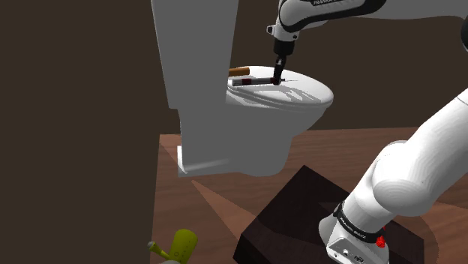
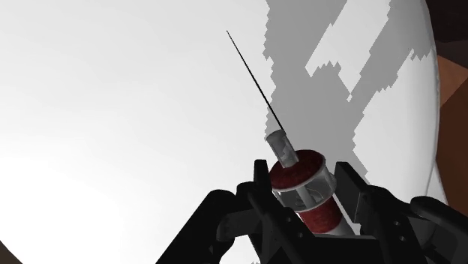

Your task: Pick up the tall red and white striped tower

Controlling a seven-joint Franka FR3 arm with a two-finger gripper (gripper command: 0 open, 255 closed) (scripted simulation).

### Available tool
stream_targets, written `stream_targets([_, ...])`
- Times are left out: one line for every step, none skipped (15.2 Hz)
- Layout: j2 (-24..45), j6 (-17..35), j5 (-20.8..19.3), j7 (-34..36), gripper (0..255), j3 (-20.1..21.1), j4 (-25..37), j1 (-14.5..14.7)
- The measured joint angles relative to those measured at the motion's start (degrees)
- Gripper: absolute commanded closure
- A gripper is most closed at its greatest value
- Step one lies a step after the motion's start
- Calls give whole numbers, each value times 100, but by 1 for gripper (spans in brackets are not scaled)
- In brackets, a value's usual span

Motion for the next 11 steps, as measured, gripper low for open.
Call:
stream_targets([-1,1,0,0,255,0,-2,0])
stream_targets([6,-3,1,2,255,1,7,0])
stream_targets([9,-38,2,-5,255,0,42,0])
stream_targets([7,-103,5,-21,255,0,106,-1])
stream_targets([13,-166,10,-26,255,5,174,3])
stream_targets([21,-236,17,-31,255,11,252,8])
stream_targets([23,-303,22,-43,255,14,321,10])
stream_targets([2,-380,21,-52,255,19,378,12])
stream_targets([1,-455,24,-72,255,17,455,10])
stream_targets([13,-545,32,-82,255,24,558,15])
stream_targets([15,-616,37,-89,255,29,630,19])
